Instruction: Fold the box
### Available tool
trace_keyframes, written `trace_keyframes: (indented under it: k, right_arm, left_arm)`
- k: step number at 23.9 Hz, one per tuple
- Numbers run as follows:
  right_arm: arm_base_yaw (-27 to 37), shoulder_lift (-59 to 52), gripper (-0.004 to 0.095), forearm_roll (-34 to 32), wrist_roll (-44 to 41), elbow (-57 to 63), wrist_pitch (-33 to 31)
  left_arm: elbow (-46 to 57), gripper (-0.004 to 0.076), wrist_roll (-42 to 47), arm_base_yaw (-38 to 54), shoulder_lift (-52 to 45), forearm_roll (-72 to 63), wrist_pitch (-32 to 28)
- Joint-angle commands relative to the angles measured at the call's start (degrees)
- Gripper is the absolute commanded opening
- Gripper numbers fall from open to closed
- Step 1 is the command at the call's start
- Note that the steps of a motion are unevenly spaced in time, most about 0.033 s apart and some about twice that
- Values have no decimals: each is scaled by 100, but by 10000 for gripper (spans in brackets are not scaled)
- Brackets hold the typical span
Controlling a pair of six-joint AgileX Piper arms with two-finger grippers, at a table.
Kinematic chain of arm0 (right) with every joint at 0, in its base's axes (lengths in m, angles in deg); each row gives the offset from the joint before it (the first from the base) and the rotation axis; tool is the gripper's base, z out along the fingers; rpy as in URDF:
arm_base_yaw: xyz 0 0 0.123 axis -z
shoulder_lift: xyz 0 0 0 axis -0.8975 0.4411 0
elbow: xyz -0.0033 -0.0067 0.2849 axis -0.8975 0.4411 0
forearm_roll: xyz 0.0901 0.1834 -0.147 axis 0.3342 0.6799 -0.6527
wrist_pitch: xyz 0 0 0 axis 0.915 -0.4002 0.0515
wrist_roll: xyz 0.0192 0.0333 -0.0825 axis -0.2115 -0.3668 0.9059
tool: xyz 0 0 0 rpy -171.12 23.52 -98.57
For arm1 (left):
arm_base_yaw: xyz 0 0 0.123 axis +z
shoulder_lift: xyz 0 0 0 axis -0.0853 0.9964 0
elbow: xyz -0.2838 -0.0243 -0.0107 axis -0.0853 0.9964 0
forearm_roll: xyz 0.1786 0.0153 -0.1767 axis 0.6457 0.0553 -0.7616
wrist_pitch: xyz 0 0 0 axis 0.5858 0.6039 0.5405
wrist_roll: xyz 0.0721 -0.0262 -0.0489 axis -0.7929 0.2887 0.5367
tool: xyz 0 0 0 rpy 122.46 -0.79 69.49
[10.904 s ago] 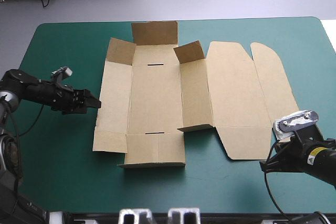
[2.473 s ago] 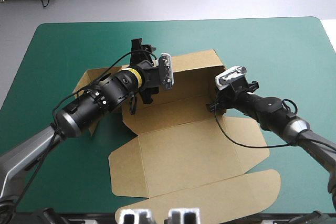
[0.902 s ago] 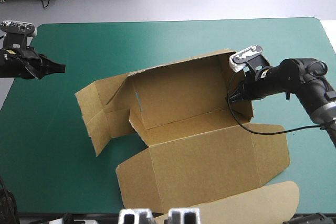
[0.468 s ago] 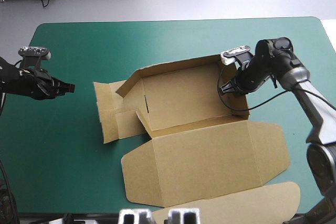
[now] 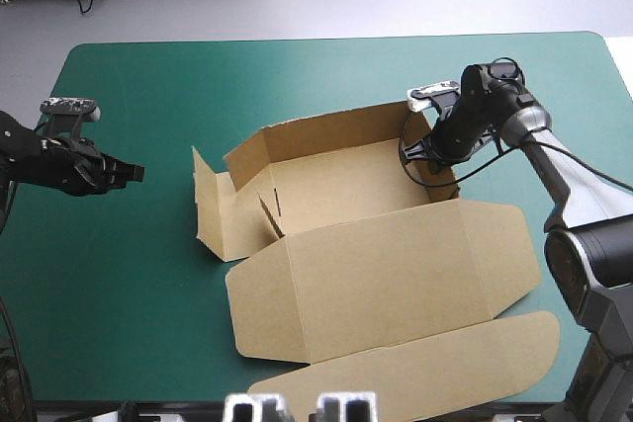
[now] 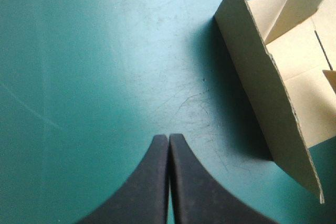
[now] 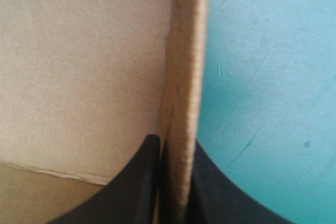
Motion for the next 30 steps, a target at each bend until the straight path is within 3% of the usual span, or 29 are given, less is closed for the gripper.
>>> trace_keyframes:
  k: [1, 3, 4, 5, 8, 13, 20, 24, 27, 30]
  right_arm:
    - [33, -406, 346, -118, 162, -171, -414]
    - [33, -578, 520, -161, 162, -294, -414]
    - [33, -796, 703, -174, 162, -474, -414]
    - [33, -909, 779, -174, 162, -569, -414]
    - [33, -1220, 875, -261, 196, -782, -414]
    - [33, -1430, 874, -316, -21, -832, -414]
    - [21, -243, 872, 132, -287, -832, -414]
    - [21, 142, 852, 33, -409, -832, -414]
    - [21, 254, 739, 53, -409, -832, -414]
    - [21, 228, 474, 53, -409, -832, -414]
  left_arm:
    - [-146, -10, 38, 1, -160, -175, -198]
    - [-146, -10, 38, 1, -160, -139, -252]
    - [-146, -10, 38, 1, -160, -127, -278]
    - [-146, -10, 38, 1, -160, -127, -295]
    - [-146, -10, 38, 1, -160, -127, -306]
    - [-146, -10, -34, 1, -160, -172, -351]
    - [-146, -10, -34, 1, -160, -212, -326]
    - [-146, -10, -34, 1, -160, -223, -286]
    - [-146, -10, -34, 1, -160, -302, -254]
    - [-146, -10, -34, 1, -160, -421, -254]
